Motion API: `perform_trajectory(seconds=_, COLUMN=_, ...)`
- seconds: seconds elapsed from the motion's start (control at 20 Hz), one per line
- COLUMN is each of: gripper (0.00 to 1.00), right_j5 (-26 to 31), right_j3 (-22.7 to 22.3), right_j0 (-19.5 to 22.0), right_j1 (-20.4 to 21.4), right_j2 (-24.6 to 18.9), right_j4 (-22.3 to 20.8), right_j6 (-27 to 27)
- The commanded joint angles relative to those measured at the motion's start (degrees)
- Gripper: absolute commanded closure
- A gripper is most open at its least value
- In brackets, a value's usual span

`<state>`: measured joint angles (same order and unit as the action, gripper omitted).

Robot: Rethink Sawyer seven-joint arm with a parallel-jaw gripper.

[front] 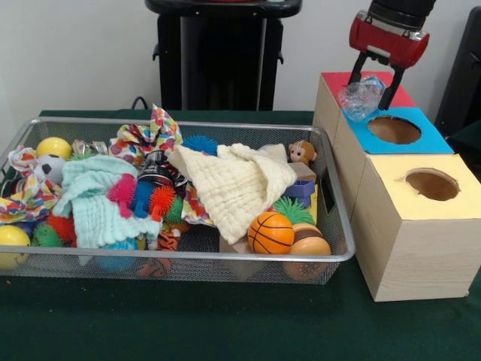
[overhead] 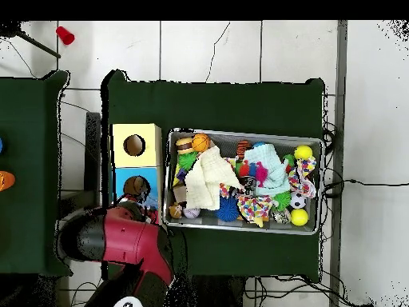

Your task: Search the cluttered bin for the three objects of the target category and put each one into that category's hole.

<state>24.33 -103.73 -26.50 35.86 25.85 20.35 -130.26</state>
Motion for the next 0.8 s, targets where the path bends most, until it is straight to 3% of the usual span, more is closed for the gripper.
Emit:
perform_trajectory(seconds=0.05, gripper=0.0, right_j5=7.2, right_j3=1.8, right_j0=2.1, right_j1=0.2, right_j2=-3.5, right_j4=2.0, right_j6=-10.9)
perform_trajectory(seconds=0.5, gripper=0.0, right_j5=8.7, right_j3=3.2, right_j0=3.0, right_j1=1.2, right_j2=-4.1, right_j4=1.9, right_j6=-10.3)
perform_trajectory(seconds=0.8, gripper=0.0, right_j5=9.0, right_j3=6.7, right_j0=4.8, right_j1=-0.5, right_j2=-5.2, right_j4=1.9, right_j6=-9.4)
